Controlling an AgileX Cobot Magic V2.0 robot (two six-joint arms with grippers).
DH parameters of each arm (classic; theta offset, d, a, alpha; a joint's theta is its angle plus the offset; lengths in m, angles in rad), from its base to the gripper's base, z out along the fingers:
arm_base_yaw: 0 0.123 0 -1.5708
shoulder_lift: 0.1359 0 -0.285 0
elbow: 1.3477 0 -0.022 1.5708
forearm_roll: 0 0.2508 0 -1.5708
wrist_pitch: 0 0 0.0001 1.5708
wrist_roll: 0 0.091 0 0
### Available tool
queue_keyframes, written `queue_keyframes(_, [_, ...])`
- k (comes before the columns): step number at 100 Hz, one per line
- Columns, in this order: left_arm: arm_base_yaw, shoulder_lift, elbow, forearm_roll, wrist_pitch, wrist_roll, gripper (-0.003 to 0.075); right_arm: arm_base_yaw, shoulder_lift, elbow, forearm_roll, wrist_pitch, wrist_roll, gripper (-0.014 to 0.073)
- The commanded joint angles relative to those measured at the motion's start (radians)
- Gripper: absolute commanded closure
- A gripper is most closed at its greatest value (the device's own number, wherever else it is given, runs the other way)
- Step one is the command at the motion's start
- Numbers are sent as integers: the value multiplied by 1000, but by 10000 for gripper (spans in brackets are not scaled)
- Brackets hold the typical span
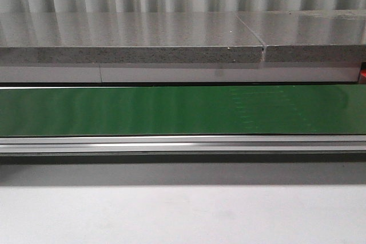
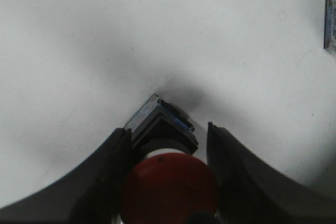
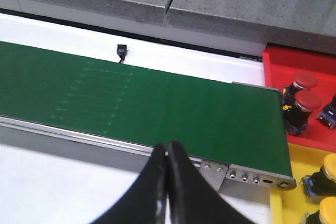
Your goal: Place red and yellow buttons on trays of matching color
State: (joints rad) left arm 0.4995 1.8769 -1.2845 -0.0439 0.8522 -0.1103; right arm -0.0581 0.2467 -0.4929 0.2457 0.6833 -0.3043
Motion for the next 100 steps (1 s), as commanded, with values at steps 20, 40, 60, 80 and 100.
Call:
queue_keyframes(20, [3,-106,-29,-3,-16,24,554,1,8,-26,18,-64,-12,612])
queue_keyframes(40, [-29,-225,-21,-5,-3,44,554,1,8,-26,18,-64,-12,612])
queue_keyframes(60, [-98,-359,-18,-24,47,62,554,1,8,-26,18,-64,-12,612])
queue_keyframes(80, [-211,-407,-18,-31,103,70,554,1,8,-26,18,-64,-12,612])
queue_keyframes(100, [-318,-398,-20,-31,118,72,554,1,8,-26,18,-64,-12,612])
